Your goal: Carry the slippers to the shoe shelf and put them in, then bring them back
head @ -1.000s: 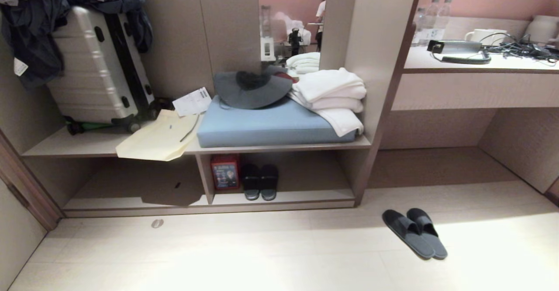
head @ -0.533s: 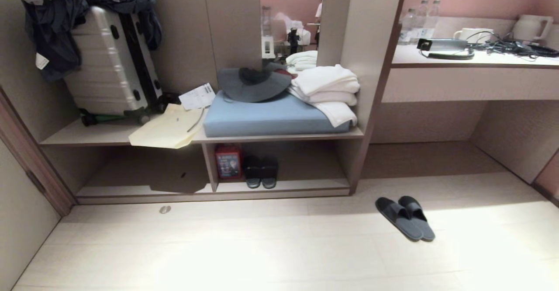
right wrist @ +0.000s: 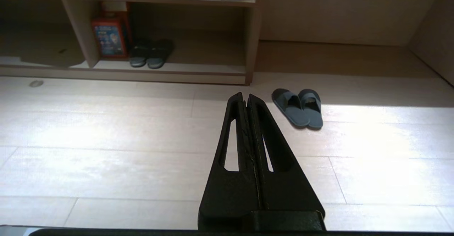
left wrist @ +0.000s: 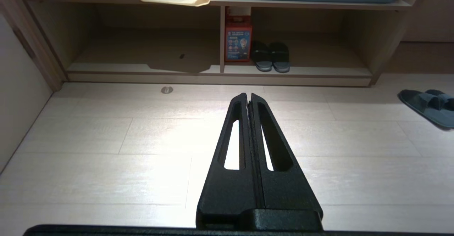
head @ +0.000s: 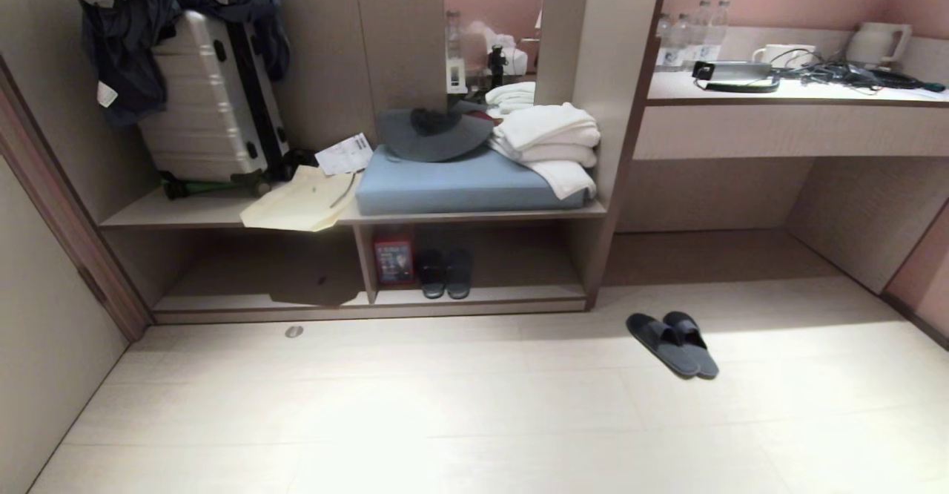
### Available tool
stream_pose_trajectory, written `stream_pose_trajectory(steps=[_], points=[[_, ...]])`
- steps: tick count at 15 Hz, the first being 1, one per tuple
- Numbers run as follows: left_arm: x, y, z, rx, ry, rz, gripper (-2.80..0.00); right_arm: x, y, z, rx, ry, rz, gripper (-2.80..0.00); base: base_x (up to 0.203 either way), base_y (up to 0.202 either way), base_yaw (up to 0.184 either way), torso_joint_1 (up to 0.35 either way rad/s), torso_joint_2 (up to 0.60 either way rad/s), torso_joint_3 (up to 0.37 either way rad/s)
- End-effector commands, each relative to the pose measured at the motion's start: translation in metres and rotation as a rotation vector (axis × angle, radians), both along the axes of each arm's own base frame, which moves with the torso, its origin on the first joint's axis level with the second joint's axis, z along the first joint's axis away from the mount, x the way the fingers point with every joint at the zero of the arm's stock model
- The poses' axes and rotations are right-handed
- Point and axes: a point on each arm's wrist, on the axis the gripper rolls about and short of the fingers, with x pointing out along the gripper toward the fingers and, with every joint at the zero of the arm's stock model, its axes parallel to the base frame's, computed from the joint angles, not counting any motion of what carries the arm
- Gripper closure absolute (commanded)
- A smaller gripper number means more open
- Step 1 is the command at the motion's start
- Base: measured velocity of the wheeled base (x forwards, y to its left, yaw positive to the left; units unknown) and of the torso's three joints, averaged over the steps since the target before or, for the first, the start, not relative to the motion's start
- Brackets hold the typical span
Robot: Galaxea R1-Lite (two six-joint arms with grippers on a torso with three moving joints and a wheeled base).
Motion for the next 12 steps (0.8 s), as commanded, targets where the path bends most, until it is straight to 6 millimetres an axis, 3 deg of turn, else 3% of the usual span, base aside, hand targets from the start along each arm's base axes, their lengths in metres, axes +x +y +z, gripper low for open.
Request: stream_pose_trajectory(steps=[1,12], points=[[0.0001,0.0000,0.0001,-0.001,0.001,0.000,0.00,0.0000,0.0000,0.0000,0.001,0.000,0.001,0.00,-0.195,0.000,0.000,0.003,0.00,-0.004],[0.0001,0.0000,0.0001,-0.001,0.001,0.000,0.00,0.0000,0.0000,0.0000,0.000,0.000,0.001,0.00,-0.195,0.000,0.000,0.002,0.00,0.000]])
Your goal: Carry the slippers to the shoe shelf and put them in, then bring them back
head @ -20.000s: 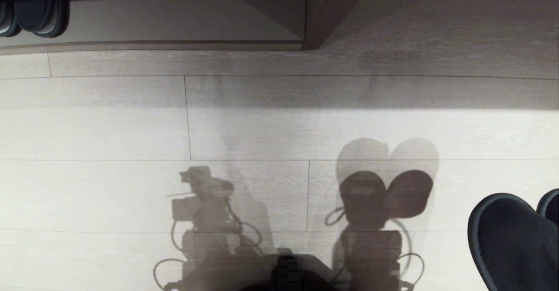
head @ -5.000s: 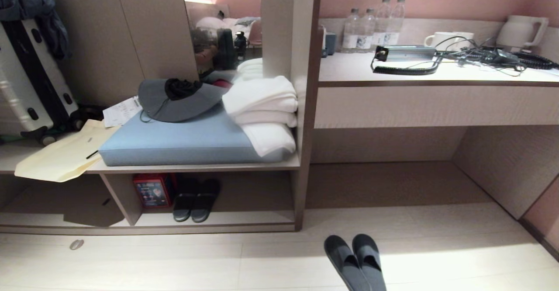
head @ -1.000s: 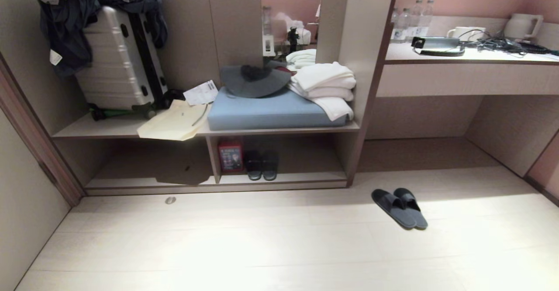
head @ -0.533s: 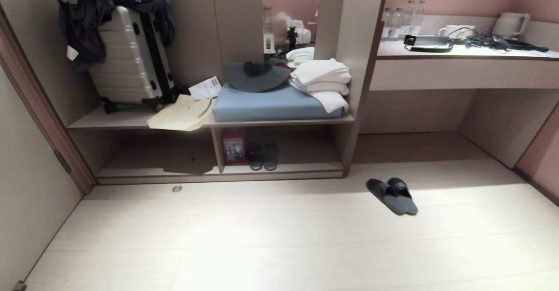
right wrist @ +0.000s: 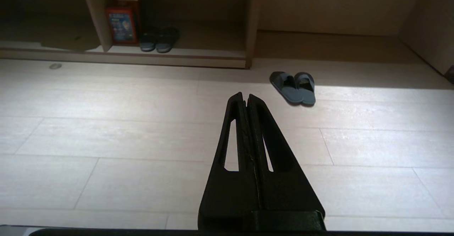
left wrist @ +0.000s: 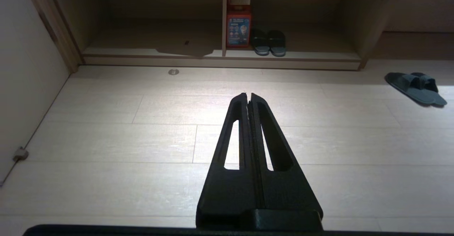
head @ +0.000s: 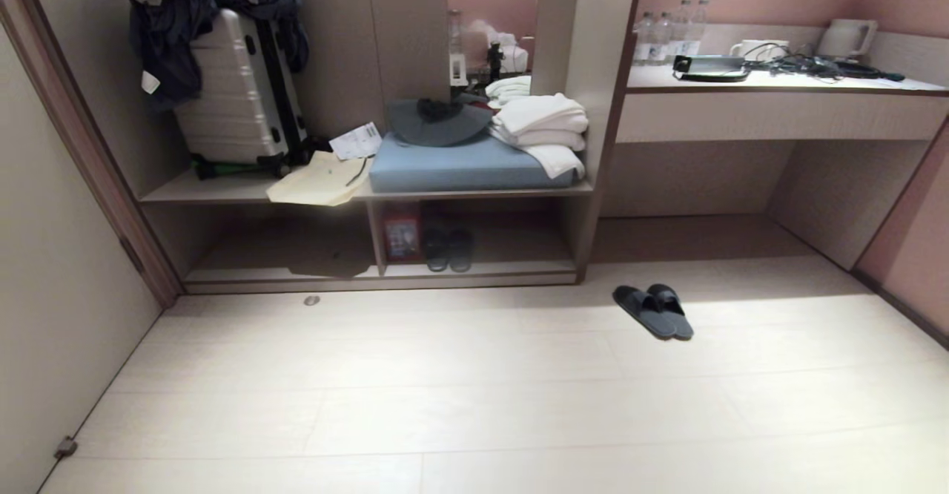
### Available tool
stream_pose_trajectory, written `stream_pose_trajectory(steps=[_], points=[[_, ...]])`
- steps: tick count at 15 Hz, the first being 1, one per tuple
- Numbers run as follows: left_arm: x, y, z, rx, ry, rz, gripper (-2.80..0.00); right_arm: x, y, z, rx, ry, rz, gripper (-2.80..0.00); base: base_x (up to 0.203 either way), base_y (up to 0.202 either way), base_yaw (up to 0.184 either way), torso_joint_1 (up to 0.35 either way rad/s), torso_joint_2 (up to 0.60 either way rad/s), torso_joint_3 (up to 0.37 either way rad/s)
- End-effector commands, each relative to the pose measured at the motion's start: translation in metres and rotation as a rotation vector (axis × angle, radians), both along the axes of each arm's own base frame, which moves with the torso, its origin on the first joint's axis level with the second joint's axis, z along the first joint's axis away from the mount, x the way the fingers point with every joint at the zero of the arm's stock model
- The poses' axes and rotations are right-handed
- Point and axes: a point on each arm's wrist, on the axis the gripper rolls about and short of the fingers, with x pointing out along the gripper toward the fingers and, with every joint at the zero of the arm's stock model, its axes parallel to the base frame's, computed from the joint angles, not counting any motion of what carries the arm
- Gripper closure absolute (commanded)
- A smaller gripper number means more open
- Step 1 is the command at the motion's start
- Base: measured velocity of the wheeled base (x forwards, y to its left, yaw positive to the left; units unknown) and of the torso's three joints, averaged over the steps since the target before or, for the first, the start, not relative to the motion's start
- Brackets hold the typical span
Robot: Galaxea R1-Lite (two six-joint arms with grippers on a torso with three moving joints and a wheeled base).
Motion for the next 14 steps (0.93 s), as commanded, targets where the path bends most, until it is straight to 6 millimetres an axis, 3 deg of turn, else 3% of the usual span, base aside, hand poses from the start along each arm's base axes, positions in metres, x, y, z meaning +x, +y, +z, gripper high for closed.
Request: stream_pose_trajectory(steps=[1,14], points=[[0.0001,0.0000,0.0001,0.000,0.001,0.000,0.00,0.0000,0.0000,0.0000,-0.001,0.000,0.000,0.00,-0.196,0.000,0.000,0.006,0.01,-0.002],[0.0001,0.0000,0.0001,0.000,0.001,0.000,0.00,0.0000,0.0000,0.0000,-0.001,0.000,0.000,0.00,-0.192,0.000,-0.001,-0.001,0.00,0.003]])
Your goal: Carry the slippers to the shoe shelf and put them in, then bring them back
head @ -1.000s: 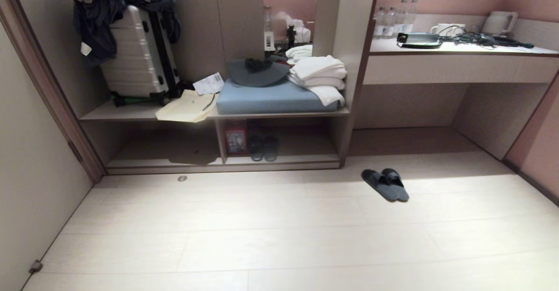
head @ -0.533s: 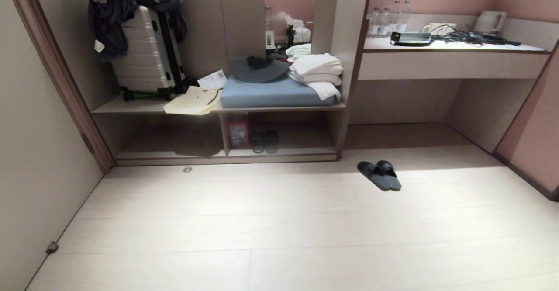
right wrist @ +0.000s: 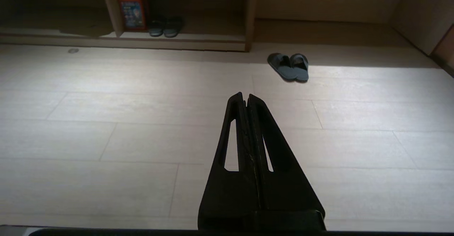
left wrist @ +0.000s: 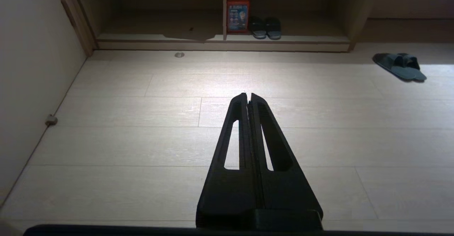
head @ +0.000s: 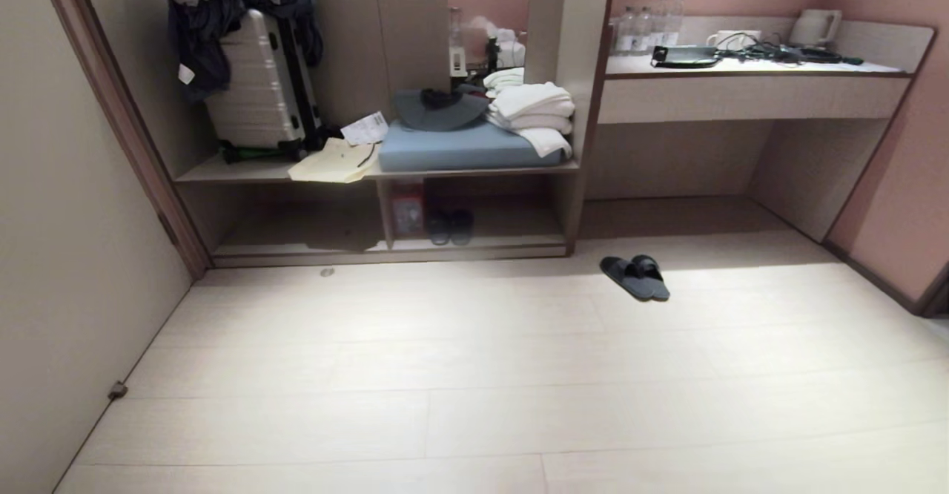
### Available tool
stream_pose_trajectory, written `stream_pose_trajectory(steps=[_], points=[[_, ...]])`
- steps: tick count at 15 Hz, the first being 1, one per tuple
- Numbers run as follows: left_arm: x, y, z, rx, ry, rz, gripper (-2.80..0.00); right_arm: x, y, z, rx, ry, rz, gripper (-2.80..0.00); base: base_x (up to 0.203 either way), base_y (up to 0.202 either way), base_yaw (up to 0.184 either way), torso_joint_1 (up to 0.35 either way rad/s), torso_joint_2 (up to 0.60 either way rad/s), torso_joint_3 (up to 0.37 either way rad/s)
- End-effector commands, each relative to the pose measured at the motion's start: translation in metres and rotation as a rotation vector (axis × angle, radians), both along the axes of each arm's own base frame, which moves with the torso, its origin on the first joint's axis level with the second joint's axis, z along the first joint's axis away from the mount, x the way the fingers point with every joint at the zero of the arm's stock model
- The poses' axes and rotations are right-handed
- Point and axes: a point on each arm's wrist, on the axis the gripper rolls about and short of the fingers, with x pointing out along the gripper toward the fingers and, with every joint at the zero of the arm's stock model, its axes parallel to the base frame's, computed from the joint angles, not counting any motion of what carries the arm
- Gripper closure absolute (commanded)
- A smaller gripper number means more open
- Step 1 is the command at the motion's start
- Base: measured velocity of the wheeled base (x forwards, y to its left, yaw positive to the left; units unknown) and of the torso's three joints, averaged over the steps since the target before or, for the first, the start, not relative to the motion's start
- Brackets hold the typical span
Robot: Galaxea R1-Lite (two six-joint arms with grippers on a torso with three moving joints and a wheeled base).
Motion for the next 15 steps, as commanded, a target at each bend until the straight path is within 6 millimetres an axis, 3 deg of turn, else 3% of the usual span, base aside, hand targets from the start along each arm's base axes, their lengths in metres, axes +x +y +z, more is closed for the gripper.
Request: stream_pose_trajectory(steps=[1,15], points=[[0.0001,0.0000,0.0000,-0.001,0.001,0.000,0.00,0.0000,0.0000,0.0001,-0.001,-0.002,0.001,0.00,-0.185,0.000,0.004,0.002,0.00,0.002],[0.0001,0.0000,0.0000,-0.001,0.001,0.000,0.00,0.0000,0.0000,0.0001,-0.001,-0.002,0.001,0.00,-0.192,0.000,0.001,0.001,0.00,0.002]])
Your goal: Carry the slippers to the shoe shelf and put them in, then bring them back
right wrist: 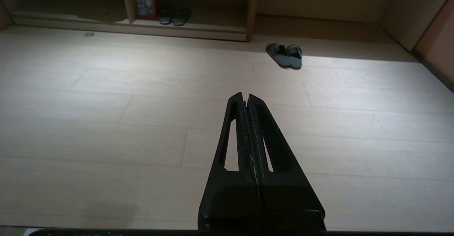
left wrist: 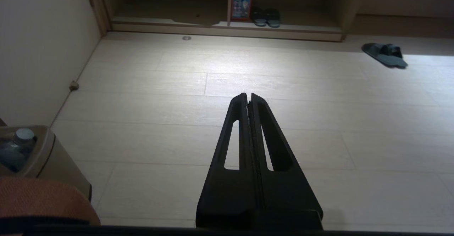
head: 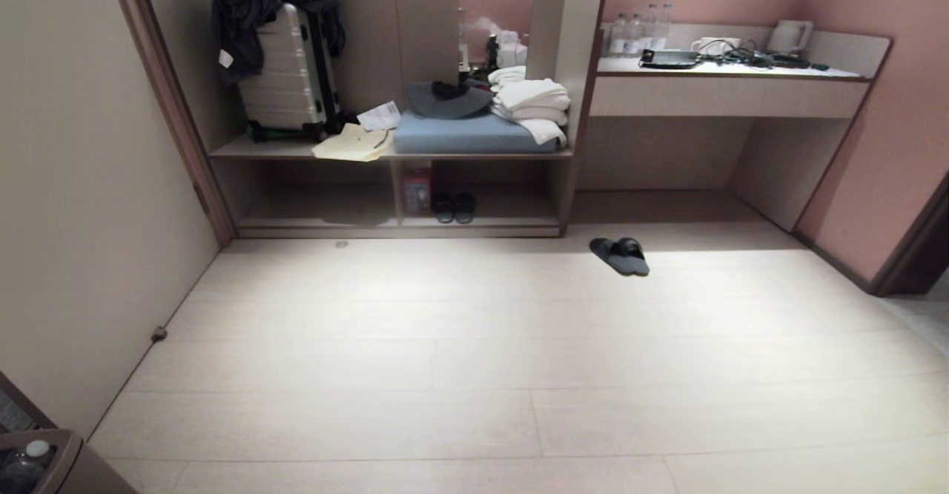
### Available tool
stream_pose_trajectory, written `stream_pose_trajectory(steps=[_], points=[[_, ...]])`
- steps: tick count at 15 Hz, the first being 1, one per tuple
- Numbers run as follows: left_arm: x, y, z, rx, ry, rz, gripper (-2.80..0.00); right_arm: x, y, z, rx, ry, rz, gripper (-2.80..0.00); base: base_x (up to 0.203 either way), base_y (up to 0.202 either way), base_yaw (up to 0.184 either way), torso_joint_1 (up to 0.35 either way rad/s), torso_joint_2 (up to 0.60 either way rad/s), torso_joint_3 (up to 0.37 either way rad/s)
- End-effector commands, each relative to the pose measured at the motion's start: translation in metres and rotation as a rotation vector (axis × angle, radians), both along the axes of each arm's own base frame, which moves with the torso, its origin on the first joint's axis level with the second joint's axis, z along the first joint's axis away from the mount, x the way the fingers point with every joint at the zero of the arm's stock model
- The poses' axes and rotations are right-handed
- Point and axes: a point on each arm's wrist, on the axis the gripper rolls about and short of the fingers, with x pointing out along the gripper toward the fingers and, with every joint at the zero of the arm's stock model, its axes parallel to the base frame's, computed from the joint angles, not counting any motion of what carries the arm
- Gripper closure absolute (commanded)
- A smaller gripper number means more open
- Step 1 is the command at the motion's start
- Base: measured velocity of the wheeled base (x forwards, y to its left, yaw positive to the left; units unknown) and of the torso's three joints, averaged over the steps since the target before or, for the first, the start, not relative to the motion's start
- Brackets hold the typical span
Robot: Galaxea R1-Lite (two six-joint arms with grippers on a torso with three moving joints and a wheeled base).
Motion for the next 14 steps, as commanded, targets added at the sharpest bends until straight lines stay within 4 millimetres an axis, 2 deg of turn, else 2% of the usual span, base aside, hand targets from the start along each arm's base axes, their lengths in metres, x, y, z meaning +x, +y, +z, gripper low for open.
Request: stream_pose_trajectory(steps=[1,7,14], points=[[0.0001,0.0000,0.0001,-0.001,0.000,0.002,0.00,0.0000,0.0000,-0.0001,0.001,0.001,0.001,0.00,-0.191,0.000,0.001,0.007,0.00,0.002],[0.0001,0.0000,0.0001,-0.001,0.000,0.002,0.00,0.0000,0.0000,0.0000,0.001,0.000,0.001,0.00,-0.192,0.000,-0.002,0.000,0.00,0.001],[0.0001,0.0000,0.0001,-0.001,0.000,0.002,0.00,0.0000,0.0000,-0.0001,-0.001,0.001,0.001,0.00,-0.010,0.000,0.000,0.001,0.00,0.001]])
